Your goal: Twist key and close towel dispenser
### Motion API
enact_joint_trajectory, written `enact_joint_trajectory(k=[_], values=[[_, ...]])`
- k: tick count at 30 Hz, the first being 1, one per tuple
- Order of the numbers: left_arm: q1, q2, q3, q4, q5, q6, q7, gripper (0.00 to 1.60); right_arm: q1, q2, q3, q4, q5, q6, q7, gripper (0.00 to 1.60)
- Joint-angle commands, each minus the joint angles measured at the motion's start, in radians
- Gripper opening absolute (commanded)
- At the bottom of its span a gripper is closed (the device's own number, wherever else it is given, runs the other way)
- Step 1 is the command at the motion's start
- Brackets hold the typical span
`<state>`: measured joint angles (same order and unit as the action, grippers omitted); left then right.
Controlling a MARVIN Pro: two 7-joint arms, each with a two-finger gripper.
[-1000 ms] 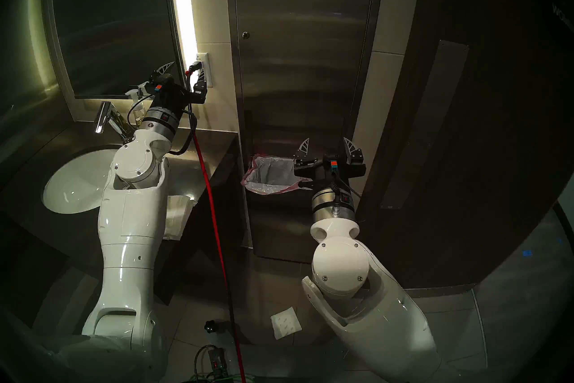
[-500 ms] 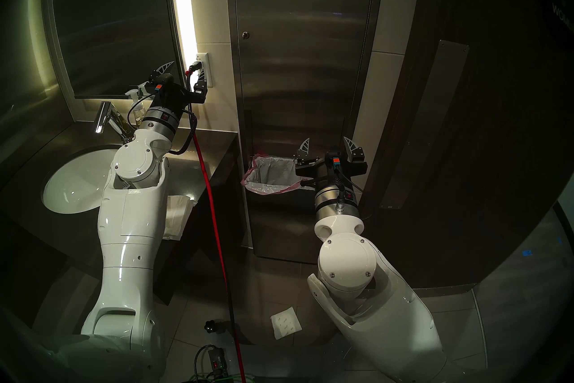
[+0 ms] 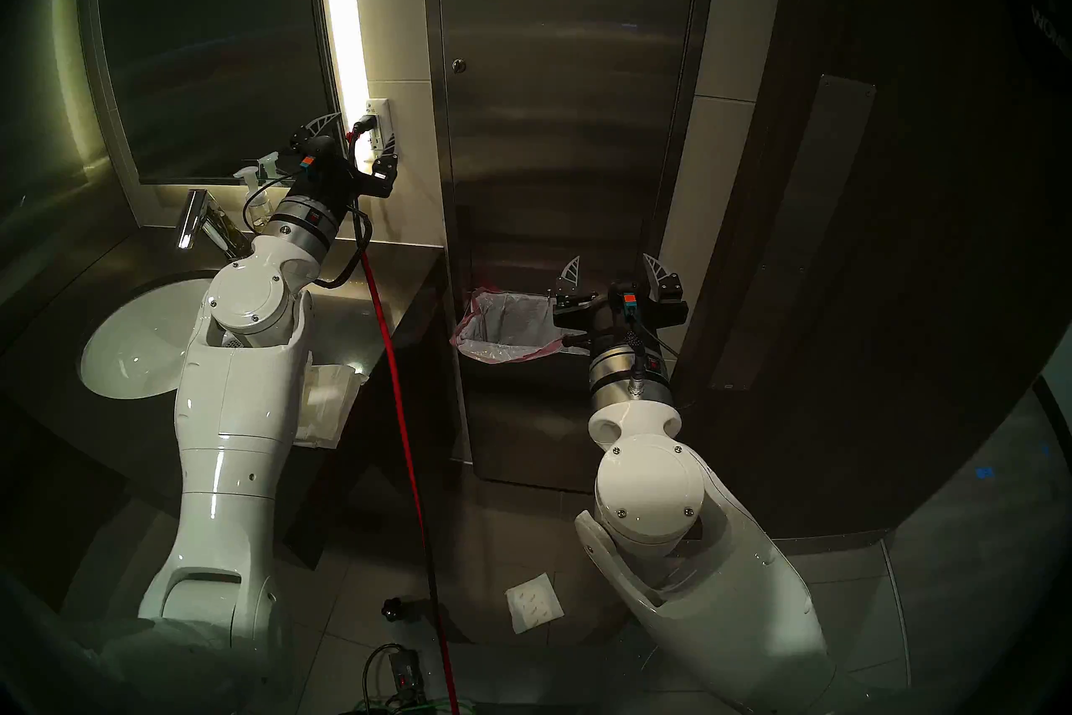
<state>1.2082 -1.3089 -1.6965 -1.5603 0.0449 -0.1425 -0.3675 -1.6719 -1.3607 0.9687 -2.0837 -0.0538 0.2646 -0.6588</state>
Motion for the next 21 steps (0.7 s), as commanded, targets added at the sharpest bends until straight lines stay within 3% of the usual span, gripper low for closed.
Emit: enact_joint_trajectory(k=[1,13,21], values=[[-0.108,0.076,0.012,0.019,0.009,0.022,-0.047,1.6,0.009,-0.004,-0.003,-0.015,-0.006,-0.004,-0.002,1.6],[-0.205,-0.01,0.024,0.039,-0.105,0.173,-0.017,1.6,0.009,-0.004,-0.003,-0.014,-0.004,-0.005,-0.003,1.6],[-0.275,-0.066,0.074,0.066,-0.169,0.276,-0.002,1.6,0.009,-0.004,-0.003,-0.014,-0.004,-0.006,-0.004,1.6]])
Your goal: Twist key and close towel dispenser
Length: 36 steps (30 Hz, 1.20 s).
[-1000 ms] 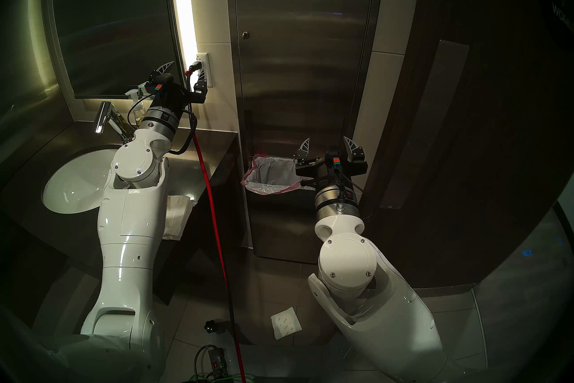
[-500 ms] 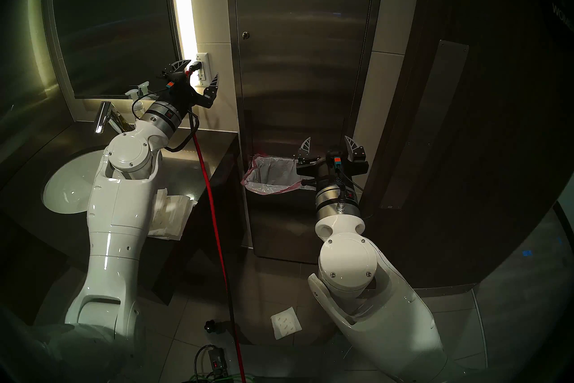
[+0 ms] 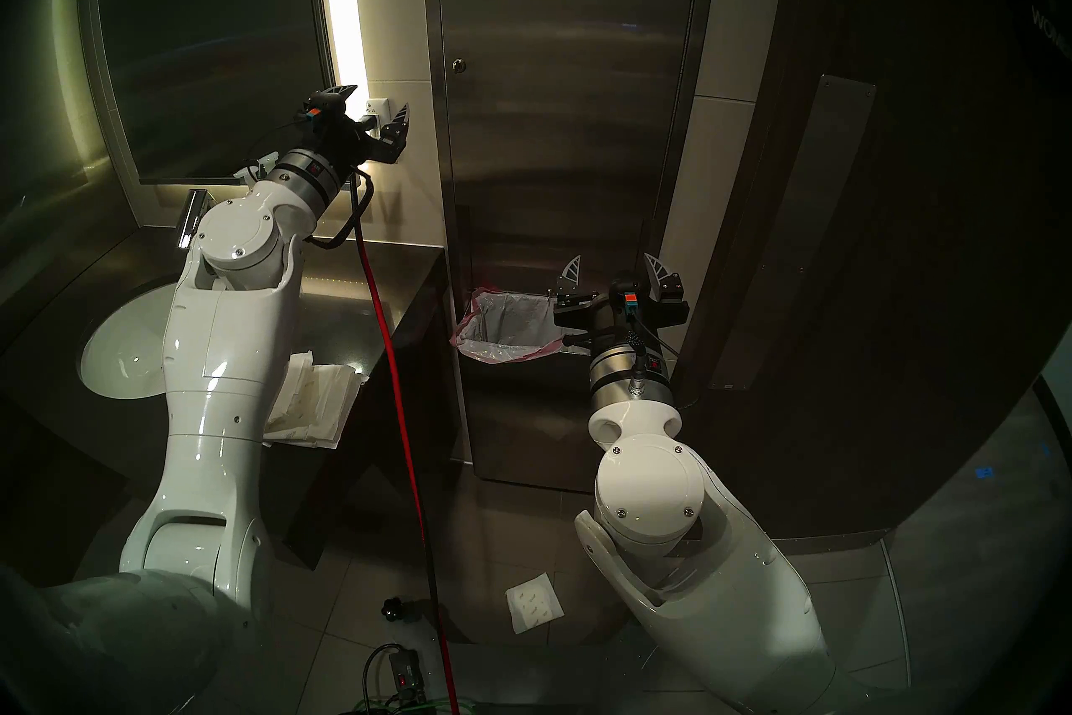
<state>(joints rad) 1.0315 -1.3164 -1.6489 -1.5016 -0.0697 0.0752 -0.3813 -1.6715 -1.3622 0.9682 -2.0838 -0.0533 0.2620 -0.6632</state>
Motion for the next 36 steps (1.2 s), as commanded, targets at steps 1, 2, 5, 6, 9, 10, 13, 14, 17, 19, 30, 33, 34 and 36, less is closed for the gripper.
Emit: enact_joint_trajectory(k=[1,2,5,6,9,10,13,14,17,19,30,33,34,36], values=[[-0.115,-0.063,0.033,0.022,-0.059,0.065,0.007,1.6,0.009,-0.002,-0.003,-0.014,-0.005,-0.003,0.0,1.6],[-0.116,-0.072,0.034,0.021,-0.076,0.073,0.003,1.6,0.009,-0.002,-0.003,-0.014,-0.005,-0.003,0.0,1.6],[-0.156,-0.08,0.047,0.051,-0.088,0.093,-0.001,1.6,0.009,-0.002,-0.003,-0.014,-0.005,-0.003,0.0,1.6],[-0.156,-0.08,0.047,0.051,-0.088,0.093,-0.001,1.6,0.009,-0.002,-0.003,-0.014,-0.005,-0.003,0.0,1.6],[-0.184,-0.09,0.057,0.063,-0.1,0.106,0.003,1.6,0.009,-0.002,-0.003,-0.014,-0.005,-0.003,0.0,1.6],[-0.184,-0.09,0.057,0.063,-0.1,0.106,0.003,1.6,0.009,-0.002,-0.003,-0.014,-0.005,-0.003,0.0,1.6],[-0.211,-0.095,0.065,0.086,-0.106,0.112,0.0,1.6,0.009,-0.002,-0.003,-0.014,-0.005,-0.003,-0.001,1.6],[-0.206,-0.097,0.065,0.082,-0.109,0.113,0.002,1.6,0.009,-0.002,-0.004,-0.014,-0.005,-0.003,-0.001,1.6],[-0.244,-0.098,0.071,0.124,-0.116,0.113,-0.009,1.6,0.009,-0.002,-0.004,-0.014,-0.005,-0.003,-0.001,1.6],[-0.256,-0.094,0.074,0.144,-0.126,0.091,-0.034,1.6,0.009,-0.002,-0.004,-0.014,-0.005,-0.003,-0.001,1.6],[-0.349,-0.113,0.096,0.339,-0.136,0.016,-0.074,1.6,0.009,-0.001,-0.005,-0.015,-0.006,-0.003,-0.002,1.6],[-0.374,-0.117,0.098,0.385,-0.138,-0.002,-0.079,1.6,0.009,-0.001,-0.005,-0.015,-0.006,-0.003,-0.002,1.6],[-0.373,-0.118,0.097,0.388,-0.138,-0.007,-0.079,1.6,0.009,-0.001,-0.005,-0.015,-0.006,-0.003,-0.002,1.6],[-0.392,-0.121,0.099,0.423,-0.141,-0.026,-0.089,1.6,0.009,-0.001,-0.005,-0.015,-0.006,-0.003,-0.002,1.6]])
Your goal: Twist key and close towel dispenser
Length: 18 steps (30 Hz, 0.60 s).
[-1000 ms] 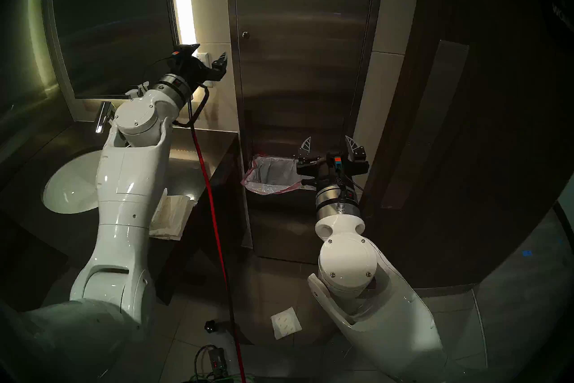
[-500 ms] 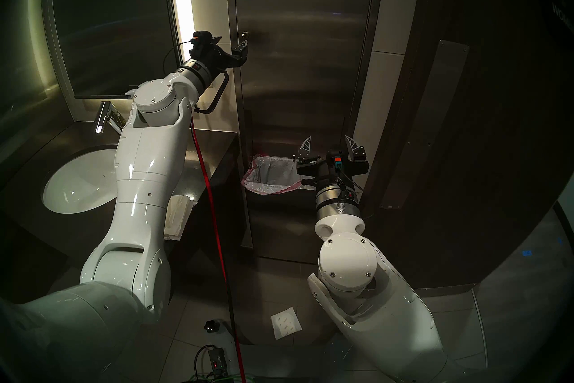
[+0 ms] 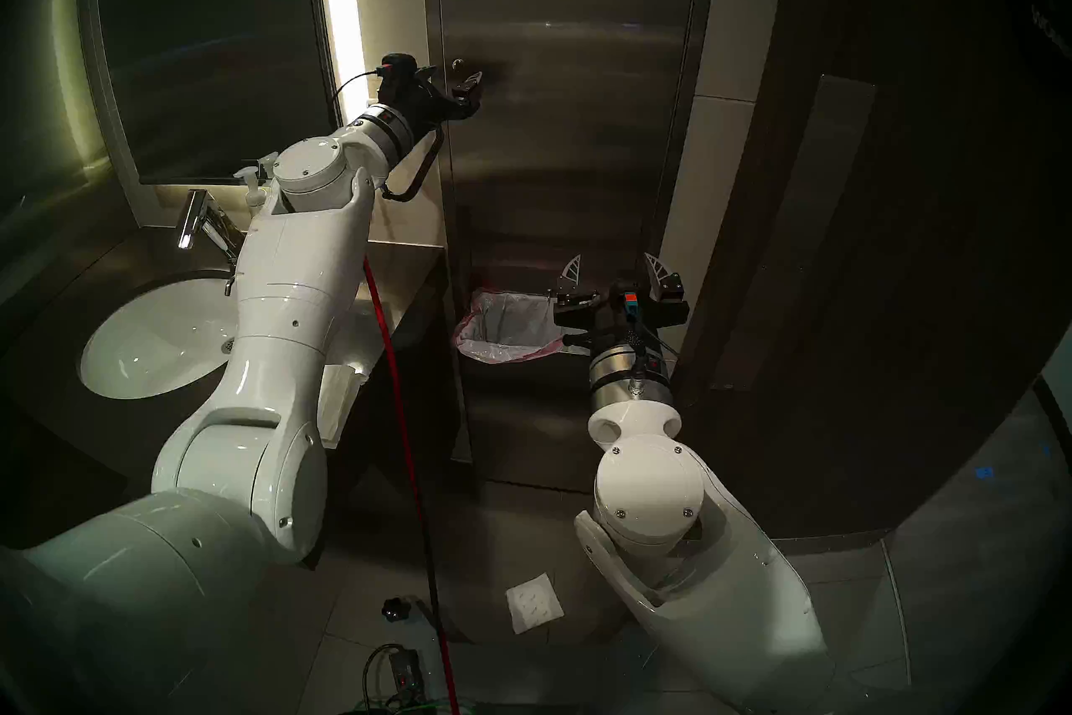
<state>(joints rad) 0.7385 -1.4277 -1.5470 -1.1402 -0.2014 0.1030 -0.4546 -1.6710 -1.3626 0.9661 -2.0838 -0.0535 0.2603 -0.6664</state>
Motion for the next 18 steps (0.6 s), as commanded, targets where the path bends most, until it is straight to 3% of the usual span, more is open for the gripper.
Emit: enact_joint_trajectory(k=[1,15,17,18], values=[[-0.099,-0.01,-0.003,0.062,-0.01,-0.054,-0.015,1.6,0.009,-0.001,-0.003,-0.015,-0.006,-0.001,0.001,1.6],[-0.144,-0.013,0.014,0.131,0.001,-0.104,-0.031,1.6,0.009,0.0,-0.003,-0.015,-0.006,-0.001,0.001,1.6],[-0.147,-0.014,0.015,0.138,-0.001,-0.108,-0.036,1.24,0.009,0.0,-0.003,-0.015,-0.006,-0.001,0.001,1.6],[-0.148,-0.014,0.016,0.14,-0.002,-0.11,-0.037,1.22,0.009,0.0,-0.003,-0.015,-0.006,-0.001,0.001,1.6]])
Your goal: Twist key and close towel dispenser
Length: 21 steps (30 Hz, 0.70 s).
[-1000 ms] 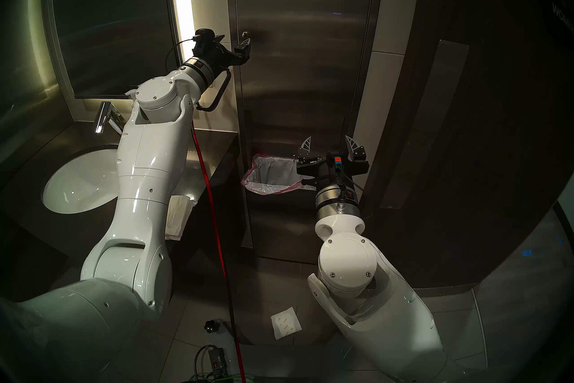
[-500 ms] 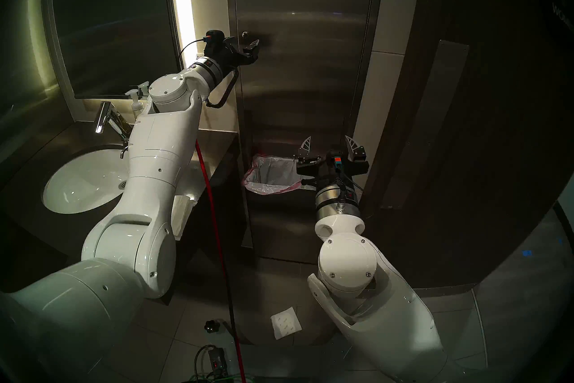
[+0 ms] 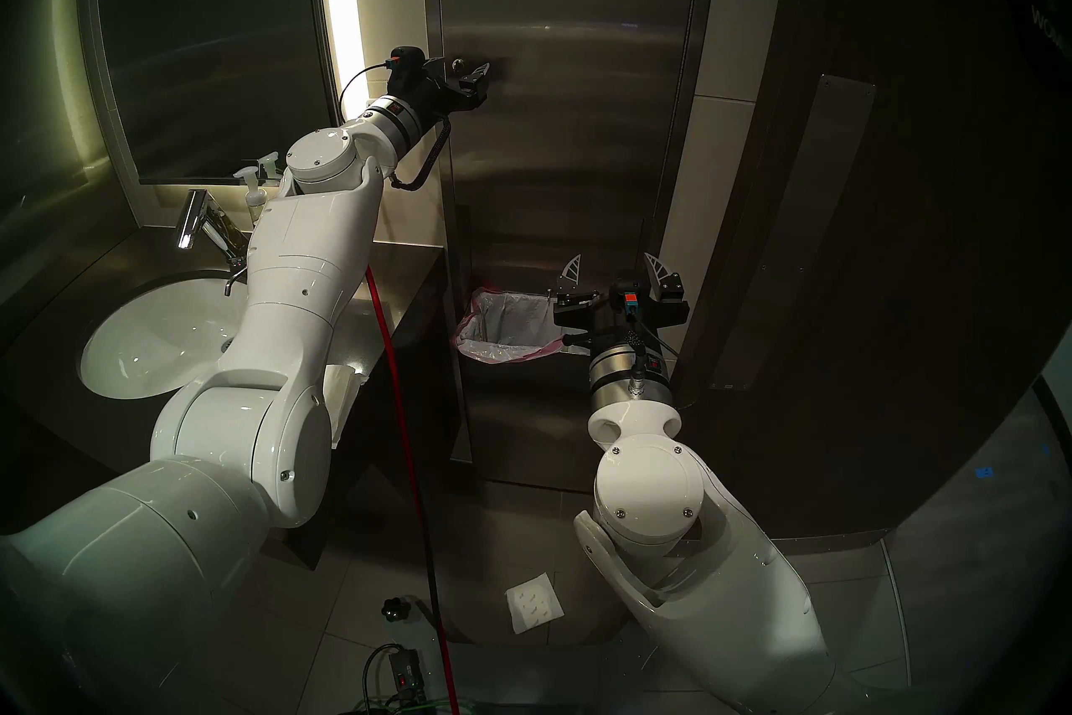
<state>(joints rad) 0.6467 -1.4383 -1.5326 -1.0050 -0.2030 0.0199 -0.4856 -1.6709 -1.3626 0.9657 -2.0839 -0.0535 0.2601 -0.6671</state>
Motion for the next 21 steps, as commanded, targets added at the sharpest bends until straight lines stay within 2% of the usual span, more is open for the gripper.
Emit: enact_joint_trajectory(k=[1,2,3,4,5,6,7,9,11,16,17,18,21], values=[[-0.058,-0.004,0.001,0.008,-0.001,-0.029,-0.008,1.27,0.009,0.0,-0.003,-0.015,-0.006,-0.001,0.002,1.6],[-0.058,-0.004,0.001,0.009,-0.002,-0.03,-0.009,1.32,0.009,0.0,-0.003,-0.015,-0.006,-0.001,0.002,1.6],[-0.059,-0.005,0.001,0.012,-0.003,-0.032,-0.011,1.29,0.009,0.0,-0.003,-0.015,-0.006,-0.001,0.002,1.6],[-0.06,-0.006,-0.001,0.014,-0.006,-0.03,-0.012,1.2,0.009,0.0,-0.003,-0.015,-0.006,-0.001,0.002,1.6],[-0.06,-0.007,-0.001,0.016,-0.007,-0.031,-0.013,1.04,0.009,0.0,-0.003,-0.015,-0.006,-0.001,0.002,1.6],[-0.061,-0.007,-0.001,0.018,-0.007,-0.033,-0.014,0.99,0.009,0.0,-0.003,-0.015,-0.006,-0.001,0.002,1.6],[-0.061,-0.007,-0.001,0.02,-0.007,-0.033,-0.015,1.02,0.009,0.0,-0.003,-0.015,-0.006,-0.001,0.002,1.6],[-0.063,-0.008,-0.001,0.024,-0.007,-0.035,-0.015,0.73,0.009,0.0,-0.003,-0.015,-0.006,-0.001,0.002,1.6],[-0.064,-0.009,-0.002,0.027,-0.007,-0.036,-0.016,0.64,0.009,0.0,-0.003,-0.015,-0.006,-0.001,0.002,1.6],[-0.068,-0.008,-0.004,0.035,-0.009,-0.042,-0.026,0.83,0.009,0.0,-0.003,-0.016,-0.006,-0.001,0.002,1.6],[-0.067,-0.007,-0.004,0.034,-0.009,-0.042,-0.028,1.02,0.009,0.0,-0.003,-0.016,-0.006,-0.001,0.002,1.6],[-0.065,-0.006,-0.005,0.033,-0.008,-0.042,-0.029,1.6,0.009,0.0,-0.003,-0.016,-0.006,-0.001,0.002,1.6],[-0.062,-0.003,-0.006,0.034,-0.002,-0.044,-0.023,1.6,0.009,0.0,-0.003,-0.016,-0.006,0.0,0.002,1.6]])
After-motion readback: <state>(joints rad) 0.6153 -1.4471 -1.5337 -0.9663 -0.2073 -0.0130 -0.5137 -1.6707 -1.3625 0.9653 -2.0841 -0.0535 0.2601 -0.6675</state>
